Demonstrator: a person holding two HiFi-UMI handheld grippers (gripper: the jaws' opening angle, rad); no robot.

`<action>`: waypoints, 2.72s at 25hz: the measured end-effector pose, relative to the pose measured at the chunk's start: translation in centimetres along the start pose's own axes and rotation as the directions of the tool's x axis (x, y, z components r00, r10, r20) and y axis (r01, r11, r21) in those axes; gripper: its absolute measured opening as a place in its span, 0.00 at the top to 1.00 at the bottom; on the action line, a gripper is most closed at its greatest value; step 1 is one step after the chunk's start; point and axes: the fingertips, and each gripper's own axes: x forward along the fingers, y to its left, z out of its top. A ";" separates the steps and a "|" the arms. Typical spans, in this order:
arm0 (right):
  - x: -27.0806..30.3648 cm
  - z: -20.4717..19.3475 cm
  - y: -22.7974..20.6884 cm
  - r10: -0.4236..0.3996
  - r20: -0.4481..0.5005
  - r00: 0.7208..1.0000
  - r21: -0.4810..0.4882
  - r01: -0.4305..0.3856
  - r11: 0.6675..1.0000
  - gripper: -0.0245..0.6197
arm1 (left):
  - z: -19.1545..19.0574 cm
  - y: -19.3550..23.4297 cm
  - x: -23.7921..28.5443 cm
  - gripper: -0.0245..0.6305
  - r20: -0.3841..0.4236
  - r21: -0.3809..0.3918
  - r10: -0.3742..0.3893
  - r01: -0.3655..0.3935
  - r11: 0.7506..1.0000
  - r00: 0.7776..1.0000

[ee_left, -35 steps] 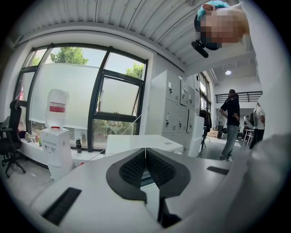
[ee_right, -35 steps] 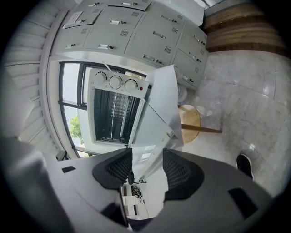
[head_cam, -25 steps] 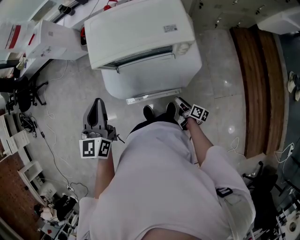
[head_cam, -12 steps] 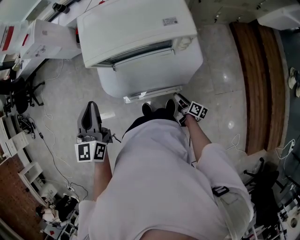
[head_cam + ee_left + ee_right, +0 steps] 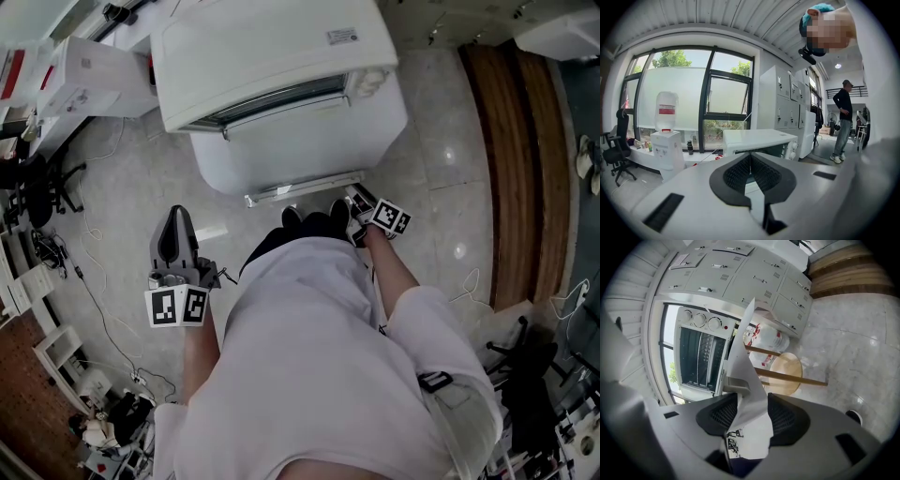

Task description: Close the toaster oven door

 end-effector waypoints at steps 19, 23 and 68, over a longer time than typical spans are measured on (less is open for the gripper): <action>-0.5 0.5 1.8 0.073 0.016 0.997 -0.060 -0.072 0.996 0.65 | 0.0 -0.7 0.5 0.93 0.012 0.000 -0.020 0.020 1.000 1.000; -1.0 0.6 2.3 0.073 -0.002 0.997 -0.077 -0.073 0.994 0.65 | 0.6 -0.8 0.0 0.93 0.028 -0.005 -0.014 0.015 1.000 0.999; -3.2 3.8 13.5 0.158 0.065 0.985 -0.080 -0.153 0.985 0.77 | 4.6 -2.2 -1.5 0.93 0.110 -0.132 -0.047 0.061 0.989 0.993</action>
